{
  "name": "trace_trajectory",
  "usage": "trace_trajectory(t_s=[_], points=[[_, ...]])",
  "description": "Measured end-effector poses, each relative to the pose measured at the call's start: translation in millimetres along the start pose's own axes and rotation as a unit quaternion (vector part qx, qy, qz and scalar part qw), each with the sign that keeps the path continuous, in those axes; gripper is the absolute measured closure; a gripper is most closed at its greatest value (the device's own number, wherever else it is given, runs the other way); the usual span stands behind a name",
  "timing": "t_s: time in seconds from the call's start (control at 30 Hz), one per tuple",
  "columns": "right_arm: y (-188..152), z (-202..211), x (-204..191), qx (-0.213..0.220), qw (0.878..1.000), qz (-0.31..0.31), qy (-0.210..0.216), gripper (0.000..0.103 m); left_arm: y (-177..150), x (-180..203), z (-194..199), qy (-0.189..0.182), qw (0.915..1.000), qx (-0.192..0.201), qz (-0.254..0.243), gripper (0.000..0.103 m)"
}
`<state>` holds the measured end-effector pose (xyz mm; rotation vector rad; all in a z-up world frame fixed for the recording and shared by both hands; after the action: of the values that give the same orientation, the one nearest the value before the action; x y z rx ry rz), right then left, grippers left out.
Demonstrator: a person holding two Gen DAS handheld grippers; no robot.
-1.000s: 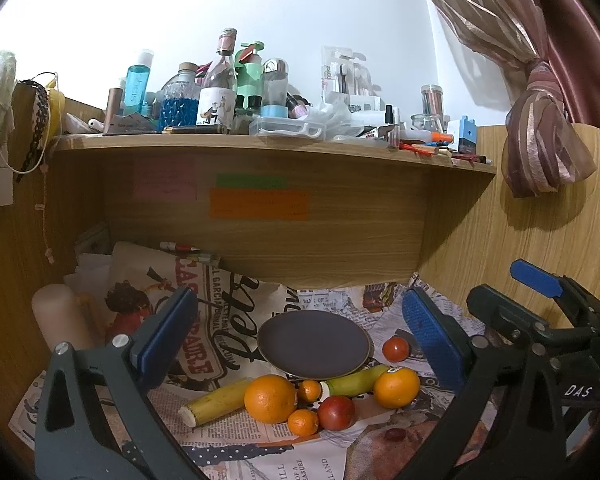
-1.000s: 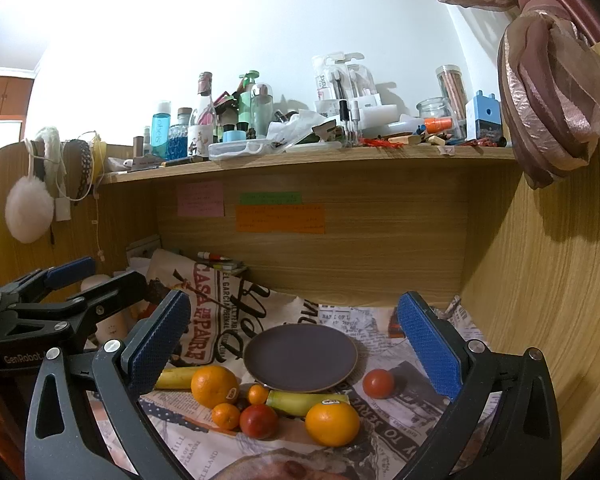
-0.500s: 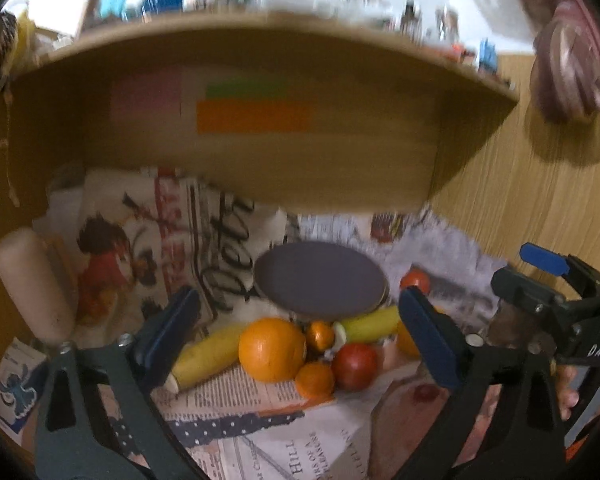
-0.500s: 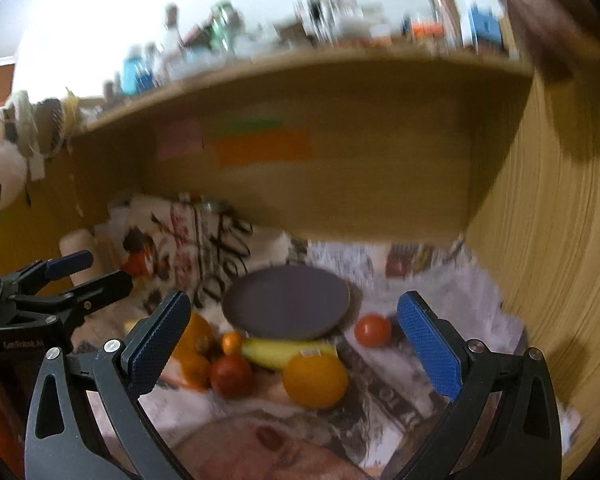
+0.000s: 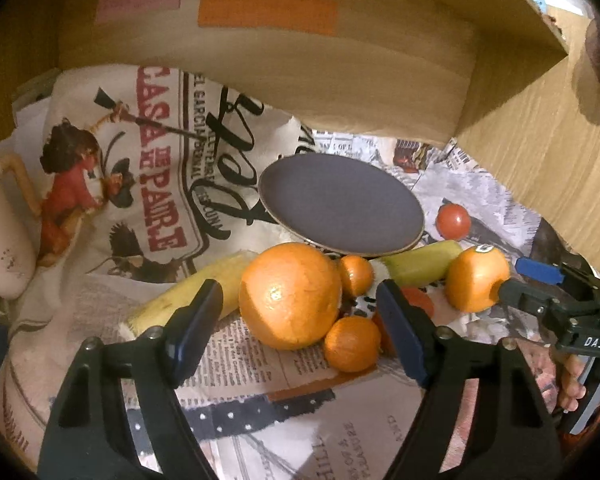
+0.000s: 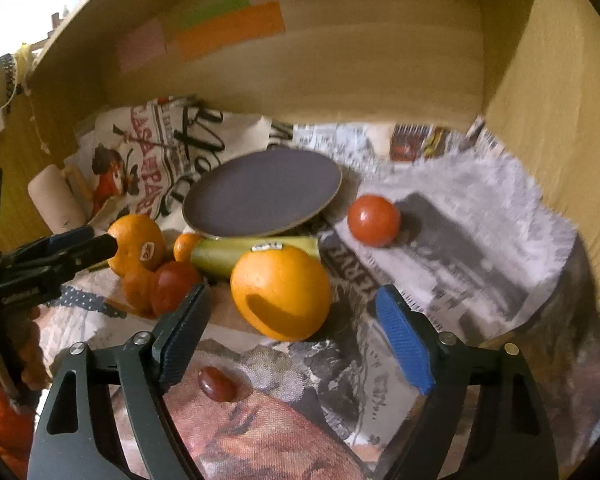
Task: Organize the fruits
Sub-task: 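Grasp a large orange with the right gripper while the left grasps another orange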
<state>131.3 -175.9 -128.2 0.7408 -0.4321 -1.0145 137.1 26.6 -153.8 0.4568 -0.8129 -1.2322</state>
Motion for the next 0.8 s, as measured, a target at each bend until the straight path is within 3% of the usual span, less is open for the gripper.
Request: trace_trajectory(t_s=[0.4, 0.6, 0.8], points=[[7.9, -24.5, -4.0, -0.057, 0.998, 0.008, 0.008, 0.021, -0.6, -0.5, -36.9, 0.004, 0.9986, -0.052, -0.006, 0.024], [5.1, -44.1, -5.1, -0.083, 0.997, 0.008, 0.008, 0.021, 3.4, -12.0, -51.7, -0.015, 0.9961, -0.081, 0.033, 0.024], [2.6, -54.6, -6.5, -0.096, 0.995, 0.007, 0.011, 0.037, 10.6, -22.5, -63.1, -0.032, 0.9906, -0.111, 0.072, 0.024]])
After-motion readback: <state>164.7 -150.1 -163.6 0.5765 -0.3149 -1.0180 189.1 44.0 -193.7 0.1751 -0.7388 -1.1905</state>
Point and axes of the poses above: each gripper's, at about its wrist camera, not at the fingertips, and z roughly against the way its jaws point, x to its right, y to its top, the point moved 2 cm from there along -z, roughly the way its jaws point, and after that the axes turned 13 degrees about z, right-handed, at the moved point
